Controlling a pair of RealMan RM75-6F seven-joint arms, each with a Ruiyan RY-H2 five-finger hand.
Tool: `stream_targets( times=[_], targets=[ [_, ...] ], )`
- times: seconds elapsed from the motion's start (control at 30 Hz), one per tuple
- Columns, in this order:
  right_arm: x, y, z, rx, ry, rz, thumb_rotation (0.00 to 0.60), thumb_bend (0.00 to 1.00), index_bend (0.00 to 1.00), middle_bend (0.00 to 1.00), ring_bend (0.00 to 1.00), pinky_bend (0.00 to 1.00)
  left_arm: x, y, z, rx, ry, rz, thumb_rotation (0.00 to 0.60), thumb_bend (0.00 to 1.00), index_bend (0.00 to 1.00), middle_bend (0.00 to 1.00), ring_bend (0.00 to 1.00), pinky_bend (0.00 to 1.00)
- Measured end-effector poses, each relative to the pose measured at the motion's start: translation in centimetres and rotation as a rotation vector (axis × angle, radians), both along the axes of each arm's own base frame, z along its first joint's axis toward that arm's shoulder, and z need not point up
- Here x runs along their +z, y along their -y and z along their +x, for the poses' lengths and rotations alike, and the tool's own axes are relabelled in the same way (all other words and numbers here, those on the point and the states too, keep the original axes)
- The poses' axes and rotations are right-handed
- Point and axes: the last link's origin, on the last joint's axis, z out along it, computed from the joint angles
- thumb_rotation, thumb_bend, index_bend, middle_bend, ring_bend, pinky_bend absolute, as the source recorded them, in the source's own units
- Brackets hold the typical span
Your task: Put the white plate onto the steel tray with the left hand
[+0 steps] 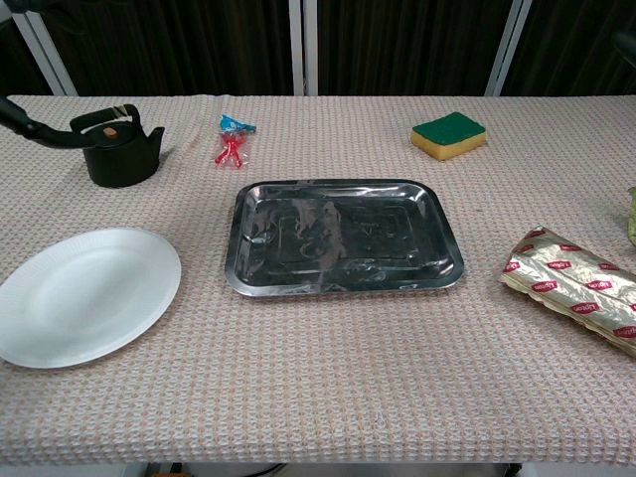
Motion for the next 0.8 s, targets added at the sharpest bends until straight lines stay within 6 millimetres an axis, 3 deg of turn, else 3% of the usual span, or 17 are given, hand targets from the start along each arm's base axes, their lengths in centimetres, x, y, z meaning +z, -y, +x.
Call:
stream_targets(
  times=[0.5,0.6,0.8],
  targets=[
    [0.2,-0.8,-0.5,-0.009,-0.007,-0.009,0.600,0.36,0.00,0.00,0.00,0.00,0.4,1.3,0.1,-0.035,-0.022,0.023,0.600,0.00,0.10,0.12,0.08,0.21],
    [0.5,-1.2,-0.6,-0.007,-0.017,-0.016,0.600,0.36,0.00,0.00,0.00,0.00,0.8,2.3,-0.8,-0.033,-0.037,0.037,0.600,0.00,0.11,0.12,0.08,0.21],
    [1.0,-1.5,-2.0,-0.048,-0.080,-0.021,0.600,0.36,0.00,0.00,0.00,0.00,1.9,5.2,-4.8,0.045,-0.173,0.033,0.600,0.00,0.11,0.12,0.08,0.21]
  ],
)
